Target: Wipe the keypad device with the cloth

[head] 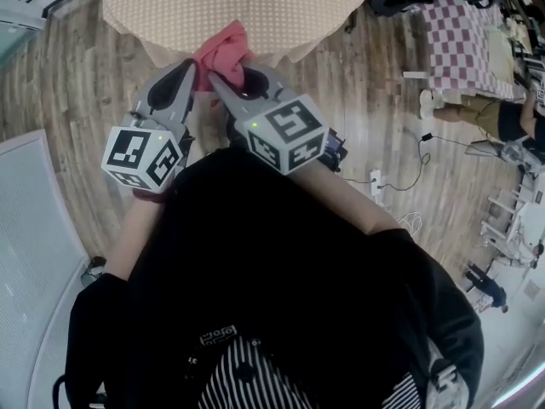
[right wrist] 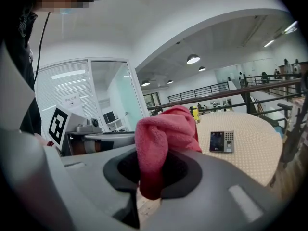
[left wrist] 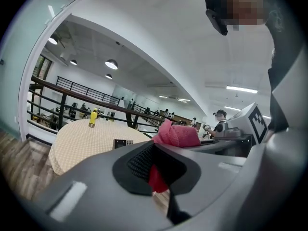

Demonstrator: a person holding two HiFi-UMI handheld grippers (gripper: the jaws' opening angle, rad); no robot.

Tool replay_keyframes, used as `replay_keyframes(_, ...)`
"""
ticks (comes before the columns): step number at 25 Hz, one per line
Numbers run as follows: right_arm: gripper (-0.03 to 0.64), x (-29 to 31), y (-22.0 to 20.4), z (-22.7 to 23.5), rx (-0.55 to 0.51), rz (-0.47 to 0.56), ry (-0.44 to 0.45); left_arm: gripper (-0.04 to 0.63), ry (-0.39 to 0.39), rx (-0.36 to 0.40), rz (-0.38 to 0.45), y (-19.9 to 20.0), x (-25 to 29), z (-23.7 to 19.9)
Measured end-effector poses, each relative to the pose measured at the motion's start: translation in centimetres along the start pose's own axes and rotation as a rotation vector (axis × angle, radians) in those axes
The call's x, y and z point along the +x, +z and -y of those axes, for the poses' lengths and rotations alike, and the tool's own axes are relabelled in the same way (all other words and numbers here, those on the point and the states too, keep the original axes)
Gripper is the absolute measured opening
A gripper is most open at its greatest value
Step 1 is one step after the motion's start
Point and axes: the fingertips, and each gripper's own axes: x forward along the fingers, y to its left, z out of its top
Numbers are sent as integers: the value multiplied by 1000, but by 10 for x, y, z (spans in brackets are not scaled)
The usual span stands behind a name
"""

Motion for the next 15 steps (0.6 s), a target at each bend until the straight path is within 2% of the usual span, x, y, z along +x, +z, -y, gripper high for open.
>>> replay_keyframes(9, 75, 30, 42, 73, -11, -1, 82, -8, 67, 2, 2, 31, 79, -21)
replay_keyframes(15, 75, 40, 62, 115, -5, 0, 119, -8, 81, 11, 6, 46, 123, -22)
